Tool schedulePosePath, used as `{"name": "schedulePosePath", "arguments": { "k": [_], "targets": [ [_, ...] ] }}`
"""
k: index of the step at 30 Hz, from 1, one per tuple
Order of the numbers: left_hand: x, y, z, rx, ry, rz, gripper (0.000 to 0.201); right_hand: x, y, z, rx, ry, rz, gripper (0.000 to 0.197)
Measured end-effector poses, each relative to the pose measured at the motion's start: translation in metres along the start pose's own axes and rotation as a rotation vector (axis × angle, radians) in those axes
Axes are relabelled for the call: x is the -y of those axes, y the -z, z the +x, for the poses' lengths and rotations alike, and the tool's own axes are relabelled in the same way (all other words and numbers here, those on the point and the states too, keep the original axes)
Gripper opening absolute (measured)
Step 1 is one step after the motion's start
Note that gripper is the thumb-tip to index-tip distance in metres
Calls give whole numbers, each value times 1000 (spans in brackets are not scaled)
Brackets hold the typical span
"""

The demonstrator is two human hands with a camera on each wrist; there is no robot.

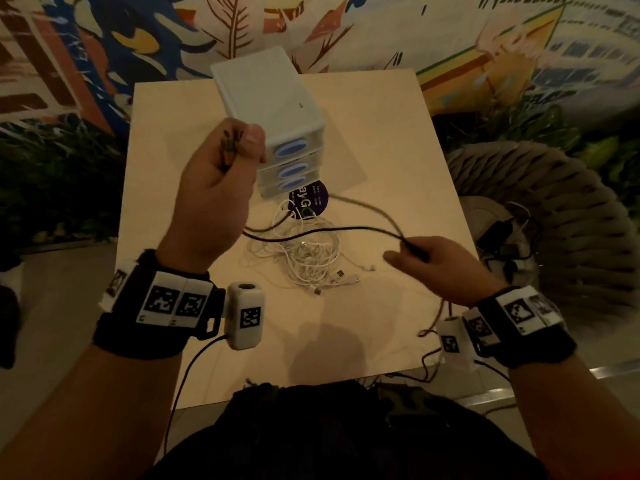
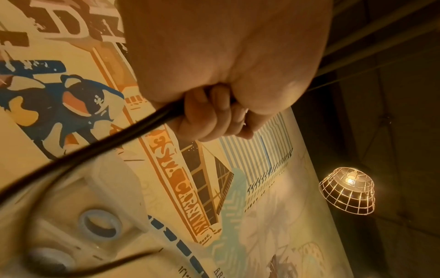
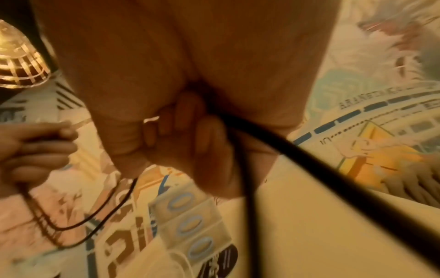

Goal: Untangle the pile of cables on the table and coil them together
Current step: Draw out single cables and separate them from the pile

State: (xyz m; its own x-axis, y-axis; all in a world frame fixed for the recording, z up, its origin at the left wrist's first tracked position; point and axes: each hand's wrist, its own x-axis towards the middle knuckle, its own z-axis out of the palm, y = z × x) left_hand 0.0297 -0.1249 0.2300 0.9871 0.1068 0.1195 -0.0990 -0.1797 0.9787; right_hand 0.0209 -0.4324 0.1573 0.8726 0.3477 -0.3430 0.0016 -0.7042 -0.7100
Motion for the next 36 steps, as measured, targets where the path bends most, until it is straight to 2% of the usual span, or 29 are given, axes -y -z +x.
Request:
{"name": "schedulePosePath", "arguments": {
  "k": [4, 6, 9, 12, 14, 16, 20, 23, 28, 31, 33, 36],
  "targets": [
    [10, 8, 3, -95, -10, 61, 12, -12, -39, 1, 314, -142, -188, 41],
    [17, 15, 3, -116, 37, 27, 8, -26, -63, -3, 442, -204, -208, 42],
    [25, 22, 1, -118, 153, -157, 19, -44, -92, -10, 577, -274, -200, 42],
    [31, 21, -5, -94, 249, -233, 30, -51, -98, -10, 639, -263, -334, 47],
    [33, 16, -12, -38, 269, -225, 32, -45, -86, -7, 581, -246, -269, 62],
    [33, 8, -20, 62, 293, -209, 31, -26, -70, -3, 408, -144, -104, 77],
    [37, -12, -31, 181, 383, -263, 25, 32, -42, 10, -62, 229, 199, 72],
    [40, -23, -37, 205, 395, -193, 11, 77, -28, 20, -241, 425, 243, 68],
    [39, -33, -45, 217, 298, -163, 10, 128, -38, 32, -147, 618, 69, 42],
    [50, -36, -49, 125, 355, -134, 23, 137, -51, 38, -84, 608, 6, 34],
    [55, -34, -52, 121, 397, -149, 28, 135, -55, 41, -53, 609, -8, 33],
    [58, -26, -52, 79, 487, -155, 30, 110, -65, 53, -122, 541, 77, 35]
  ]
}}
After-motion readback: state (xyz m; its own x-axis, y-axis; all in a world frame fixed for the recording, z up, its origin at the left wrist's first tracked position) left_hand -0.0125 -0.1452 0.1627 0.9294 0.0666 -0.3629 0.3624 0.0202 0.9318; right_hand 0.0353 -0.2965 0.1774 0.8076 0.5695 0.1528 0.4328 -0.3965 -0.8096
